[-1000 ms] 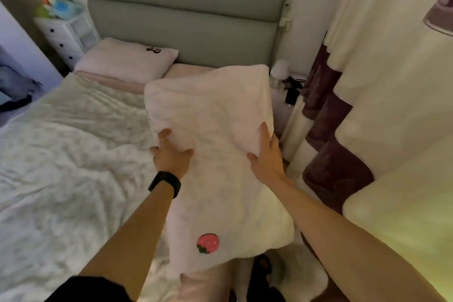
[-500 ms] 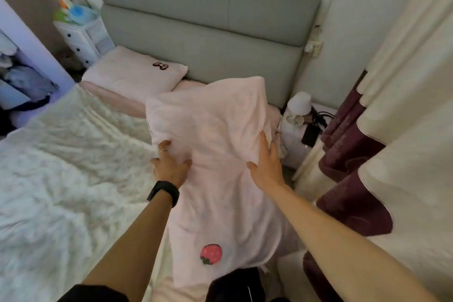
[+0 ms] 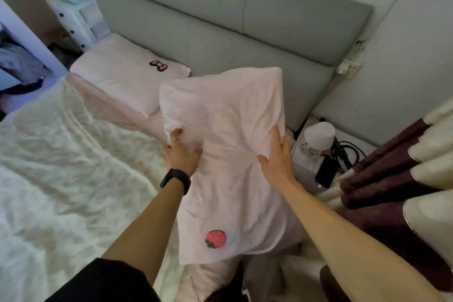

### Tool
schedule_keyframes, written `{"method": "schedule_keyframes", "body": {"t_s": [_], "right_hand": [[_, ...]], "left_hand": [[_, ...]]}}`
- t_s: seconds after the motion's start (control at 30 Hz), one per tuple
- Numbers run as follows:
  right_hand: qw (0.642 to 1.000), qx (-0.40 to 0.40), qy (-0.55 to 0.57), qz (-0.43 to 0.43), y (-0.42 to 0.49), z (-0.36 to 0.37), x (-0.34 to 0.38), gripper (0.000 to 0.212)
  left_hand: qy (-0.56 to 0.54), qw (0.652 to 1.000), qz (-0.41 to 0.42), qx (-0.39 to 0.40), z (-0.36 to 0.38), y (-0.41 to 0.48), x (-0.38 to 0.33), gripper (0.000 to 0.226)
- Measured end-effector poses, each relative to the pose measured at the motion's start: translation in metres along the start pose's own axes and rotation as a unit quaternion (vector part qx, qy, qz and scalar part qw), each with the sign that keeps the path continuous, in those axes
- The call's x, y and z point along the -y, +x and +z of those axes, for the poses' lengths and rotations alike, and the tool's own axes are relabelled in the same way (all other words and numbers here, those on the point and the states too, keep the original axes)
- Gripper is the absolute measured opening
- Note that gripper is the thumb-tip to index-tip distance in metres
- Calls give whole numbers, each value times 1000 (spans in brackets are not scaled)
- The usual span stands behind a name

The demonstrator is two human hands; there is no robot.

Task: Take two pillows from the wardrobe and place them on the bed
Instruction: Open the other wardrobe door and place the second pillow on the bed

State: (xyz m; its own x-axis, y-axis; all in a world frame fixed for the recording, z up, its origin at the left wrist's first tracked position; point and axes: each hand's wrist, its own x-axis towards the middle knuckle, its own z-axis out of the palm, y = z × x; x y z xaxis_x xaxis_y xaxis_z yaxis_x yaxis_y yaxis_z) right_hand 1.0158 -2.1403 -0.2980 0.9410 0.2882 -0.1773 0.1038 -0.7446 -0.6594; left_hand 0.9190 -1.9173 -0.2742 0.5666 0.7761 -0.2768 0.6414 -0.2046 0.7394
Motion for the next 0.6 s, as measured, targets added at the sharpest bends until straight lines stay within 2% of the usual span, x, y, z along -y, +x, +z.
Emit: {"method": "schedule_keyframes", "body": {"t_s": [0.3,0.6], "right_hand": [[996,49,-50,-54,115,-1,0,90],[976,156,-129,-86,233,22,0,88]], "left_hand": [[-51,994,-93,0,50,64,-15,73],[-59,981,-184,-29,90,127,-18,70]]}}
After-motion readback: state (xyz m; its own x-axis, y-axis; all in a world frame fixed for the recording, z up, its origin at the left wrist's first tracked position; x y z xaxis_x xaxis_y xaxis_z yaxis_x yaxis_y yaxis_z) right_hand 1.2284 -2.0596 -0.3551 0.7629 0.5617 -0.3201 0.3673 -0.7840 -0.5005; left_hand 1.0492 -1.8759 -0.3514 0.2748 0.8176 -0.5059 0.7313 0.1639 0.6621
